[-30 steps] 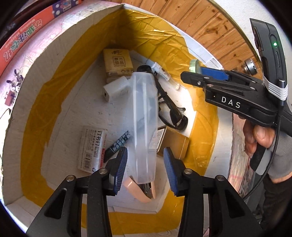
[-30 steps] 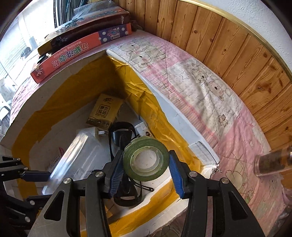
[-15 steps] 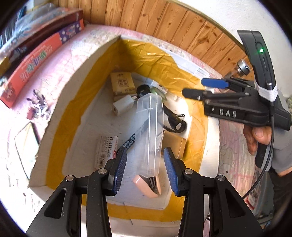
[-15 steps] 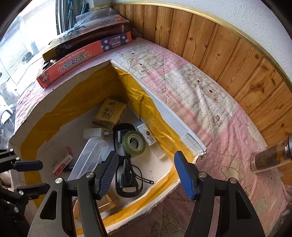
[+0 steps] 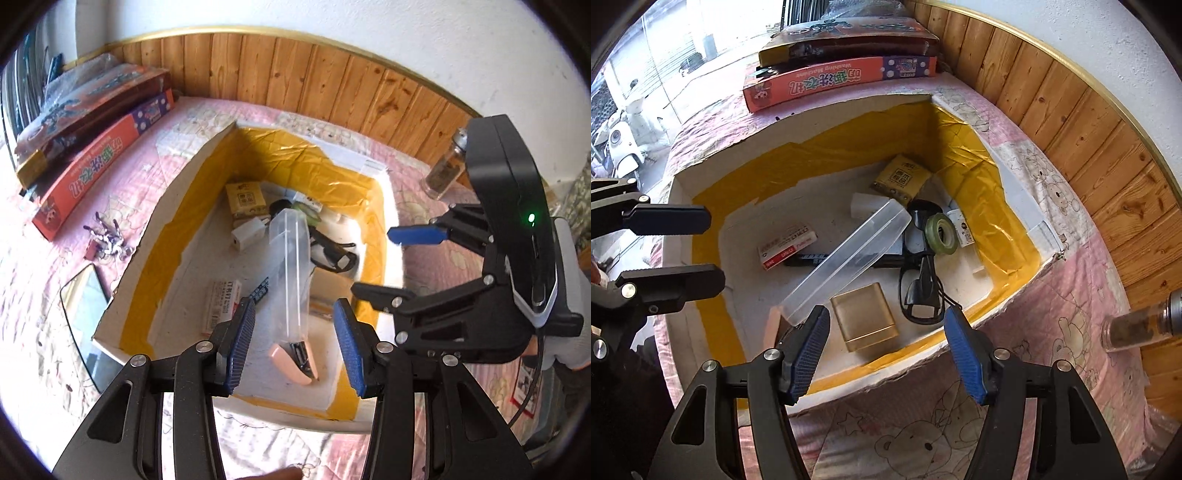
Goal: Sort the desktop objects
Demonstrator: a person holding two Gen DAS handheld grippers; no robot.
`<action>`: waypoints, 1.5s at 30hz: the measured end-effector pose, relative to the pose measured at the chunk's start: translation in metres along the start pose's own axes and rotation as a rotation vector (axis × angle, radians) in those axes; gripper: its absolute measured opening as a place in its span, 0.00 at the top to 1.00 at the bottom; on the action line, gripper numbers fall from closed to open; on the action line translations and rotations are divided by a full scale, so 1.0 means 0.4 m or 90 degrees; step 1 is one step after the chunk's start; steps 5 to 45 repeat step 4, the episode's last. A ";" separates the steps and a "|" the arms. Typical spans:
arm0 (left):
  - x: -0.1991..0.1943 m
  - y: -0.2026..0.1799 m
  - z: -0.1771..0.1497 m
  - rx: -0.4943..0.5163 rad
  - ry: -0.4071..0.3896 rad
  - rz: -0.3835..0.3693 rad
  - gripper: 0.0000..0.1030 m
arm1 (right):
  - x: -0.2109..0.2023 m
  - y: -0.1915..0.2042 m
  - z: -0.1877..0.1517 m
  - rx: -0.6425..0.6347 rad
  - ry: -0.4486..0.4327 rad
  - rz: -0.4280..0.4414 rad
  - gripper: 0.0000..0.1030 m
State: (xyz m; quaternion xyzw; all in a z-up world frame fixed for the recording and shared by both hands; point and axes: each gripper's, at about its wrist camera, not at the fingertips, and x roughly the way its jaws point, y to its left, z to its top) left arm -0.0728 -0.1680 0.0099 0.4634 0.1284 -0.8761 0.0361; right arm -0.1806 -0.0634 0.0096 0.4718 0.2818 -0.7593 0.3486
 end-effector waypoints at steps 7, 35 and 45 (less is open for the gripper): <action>-0.035 -0.009 -0.011 0.002 -0.027 -0.003 0.50 | -0.030 0.028 -0.020 -0.007 -0.005 0.005 0.36; -0.035 -0.009 -0.011 0.002 -0.027 -0.003 0.50 | -0.030 0.028 -0.020 -0.007 -0.005 0.005 0.36; -0.035 -0.009 -0.011 0.002 -0.027 -0.003 0.50 | -0.030 0.028 -0.020 -0.007 -0.005 0.005 0.36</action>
